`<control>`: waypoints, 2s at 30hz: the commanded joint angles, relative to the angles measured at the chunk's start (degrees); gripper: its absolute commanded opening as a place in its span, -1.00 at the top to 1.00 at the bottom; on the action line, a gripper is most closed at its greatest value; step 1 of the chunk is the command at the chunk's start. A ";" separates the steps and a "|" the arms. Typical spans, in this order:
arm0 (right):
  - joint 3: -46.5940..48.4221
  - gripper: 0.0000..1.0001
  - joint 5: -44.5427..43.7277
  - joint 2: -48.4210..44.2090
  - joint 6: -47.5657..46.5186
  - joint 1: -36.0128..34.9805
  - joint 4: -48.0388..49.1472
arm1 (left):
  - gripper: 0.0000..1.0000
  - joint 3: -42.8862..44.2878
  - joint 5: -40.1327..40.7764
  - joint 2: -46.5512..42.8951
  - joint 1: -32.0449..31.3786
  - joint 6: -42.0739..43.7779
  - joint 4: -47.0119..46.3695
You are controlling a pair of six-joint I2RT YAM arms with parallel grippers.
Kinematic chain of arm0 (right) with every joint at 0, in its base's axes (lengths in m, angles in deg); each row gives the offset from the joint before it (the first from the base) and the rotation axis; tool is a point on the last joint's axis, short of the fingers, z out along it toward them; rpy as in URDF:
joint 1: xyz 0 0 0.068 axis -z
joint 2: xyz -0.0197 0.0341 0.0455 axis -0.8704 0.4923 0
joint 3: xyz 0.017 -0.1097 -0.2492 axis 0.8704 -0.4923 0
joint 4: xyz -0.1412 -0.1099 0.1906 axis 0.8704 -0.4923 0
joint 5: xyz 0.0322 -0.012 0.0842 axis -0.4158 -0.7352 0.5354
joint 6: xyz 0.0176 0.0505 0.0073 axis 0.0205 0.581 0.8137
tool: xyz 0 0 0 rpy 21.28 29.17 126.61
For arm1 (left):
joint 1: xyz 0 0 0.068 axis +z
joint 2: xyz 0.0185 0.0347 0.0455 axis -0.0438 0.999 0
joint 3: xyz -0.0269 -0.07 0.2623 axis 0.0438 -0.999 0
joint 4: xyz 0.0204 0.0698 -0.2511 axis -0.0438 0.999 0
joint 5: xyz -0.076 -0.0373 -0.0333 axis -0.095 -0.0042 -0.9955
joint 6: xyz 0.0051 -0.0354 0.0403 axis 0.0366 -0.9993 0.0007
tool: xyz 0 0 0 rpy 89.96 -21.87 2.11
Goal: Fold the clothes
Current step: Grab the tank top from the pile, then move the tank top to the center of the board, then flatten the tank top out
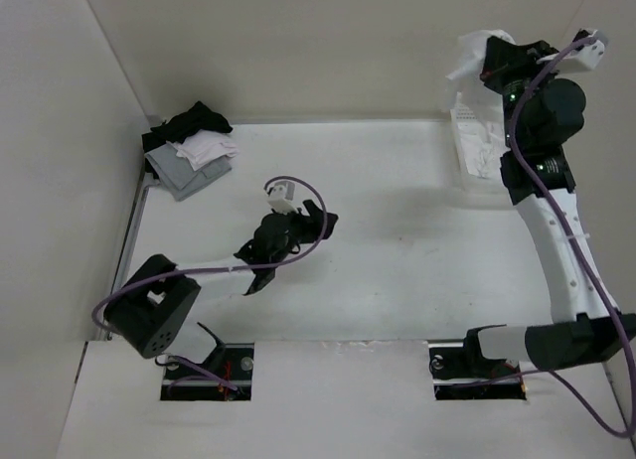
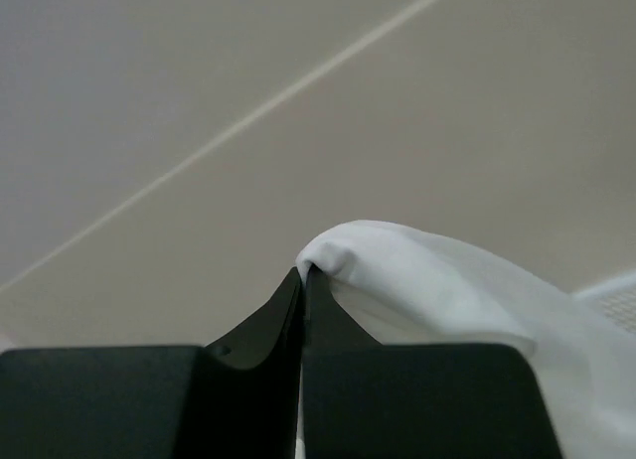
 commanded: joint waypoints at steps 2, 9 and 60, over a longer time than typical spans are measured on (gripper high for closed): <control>-1.67 0.98 5.20 -9.01 -1.77 -11.63 0.07 | -0.36 -2.53 2.51 -13.36 7.87 -3.66 2.84; -47.49 0.34 5.55 -20.04 10.54 -28.11 13.34 | -0.40 -7.89 2.51 -26.66 17.74 -7.72 11.81; -60.26 0.64 -4.73 -7.12 14.67 -46.75 0.43 | 0.08 5.11 22.03 5.49 6.94 3.09 20.35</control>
